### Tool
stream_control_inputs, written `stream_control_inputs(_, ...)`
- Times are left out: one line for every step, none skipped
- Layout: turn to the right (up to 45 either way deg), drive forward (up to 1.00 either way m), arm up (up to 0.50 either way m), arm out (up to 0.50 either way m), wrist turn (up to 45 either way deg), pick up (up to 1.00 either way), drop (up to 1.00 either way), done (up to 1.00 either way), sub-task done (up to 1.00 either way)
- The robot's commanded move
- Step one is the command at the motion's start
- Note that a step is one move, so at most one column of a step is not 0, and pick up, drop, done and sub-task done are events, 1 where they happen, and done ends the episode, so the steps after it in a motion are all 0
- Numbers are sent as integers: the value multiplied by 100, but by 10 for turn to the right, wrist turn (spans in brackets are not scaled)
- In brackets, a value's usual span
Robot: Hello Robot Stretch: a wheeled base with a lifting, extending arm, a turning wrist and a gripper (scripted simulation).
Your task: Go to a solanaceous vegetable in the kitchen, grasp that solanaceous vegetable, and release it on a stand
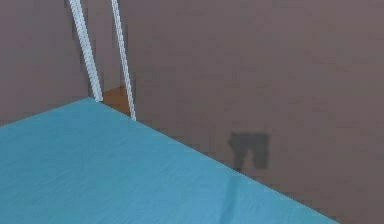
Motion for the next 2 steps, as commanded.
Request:
stream_control_inputs(0,0,50,0,0,0,0,0,0)
stream_control_inputs(0,0,38,0,0,0,0,0,0)
